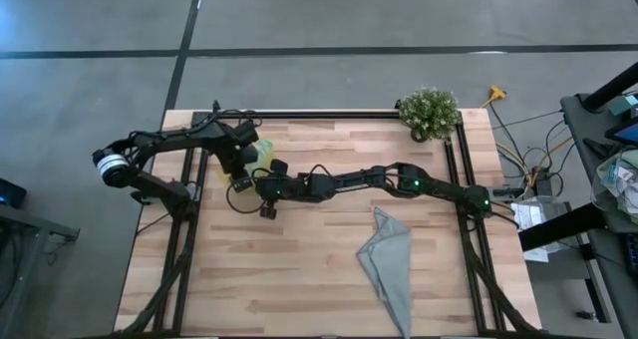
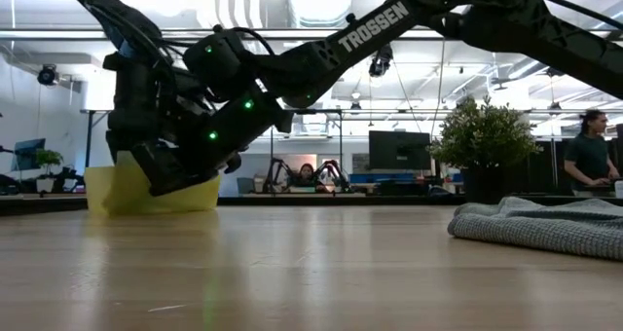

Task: Roll microfiber towels into tight, uniform cylinder then place into a basket
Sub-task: Put the rolled green towel into the yellow bin, then fold the gray towel

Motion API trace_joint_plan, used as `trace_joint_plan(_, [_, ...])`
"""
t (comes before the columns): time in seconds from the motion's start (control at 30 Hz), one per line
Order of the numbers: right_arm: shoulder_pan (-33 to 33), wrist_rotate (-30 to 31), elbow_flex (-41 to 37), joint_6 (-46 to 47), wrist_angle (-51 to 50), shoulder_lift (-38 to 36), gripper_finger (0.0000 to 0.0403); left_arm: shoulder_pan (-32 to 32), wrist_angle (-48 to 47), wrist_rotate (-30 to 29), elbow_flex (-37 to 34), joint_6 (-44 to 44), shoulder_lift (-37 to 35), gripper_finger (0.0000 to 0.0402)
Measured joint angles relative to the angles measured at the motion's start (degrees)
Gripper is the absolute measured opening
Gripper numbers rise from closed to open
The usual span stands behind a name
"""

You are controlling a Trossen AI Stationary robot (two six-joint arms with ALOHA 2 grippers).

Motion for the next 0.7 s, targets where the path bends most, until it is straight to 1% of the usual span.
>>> trace_joint_plan(0.13, [0.02,0.0,0.0,-0.4,-0.35,-0.09,0.0009,0.0,-0.46,-3.61,0.64,0.08,-2.24,0.0067])
trace_joint_plan(0.2, [0.13,0.0,0.0,-0.65,-0.94,-0.12,0.0009,0.0,-2.13,-5.62,1.08,0.06,-3.58,0.0067])
trace_joint_plan(0.33, [0.25,0.02,0.9,-1.01,-4.92,-0.33,0.0009,0.04,-5.6,-8.44,2.14,-0.06,-7.21,0.0067])
trace_joint_plan(0.53, [0.76,0.24,2.9,-3.88,-11.95,-1.4,0.0009,0.04,-5.58,-7.94,3.37,-0.76,-15.78,0.0067])
trace_joint_plan(0.63, [1.08,2.44,3.22,-4.89,-17.11,-3.58,0.0009,0.02,-3.51,-5.61,3.31,-3.42,-20.47,0.0067])
trace_joint_plan(0.7, [1.25,5.6,3.15,-6.4,-20.22,-5.59,0.0009,0.0,-2.59,-2.95,2.9,-4.42,-23.35,0.0067])
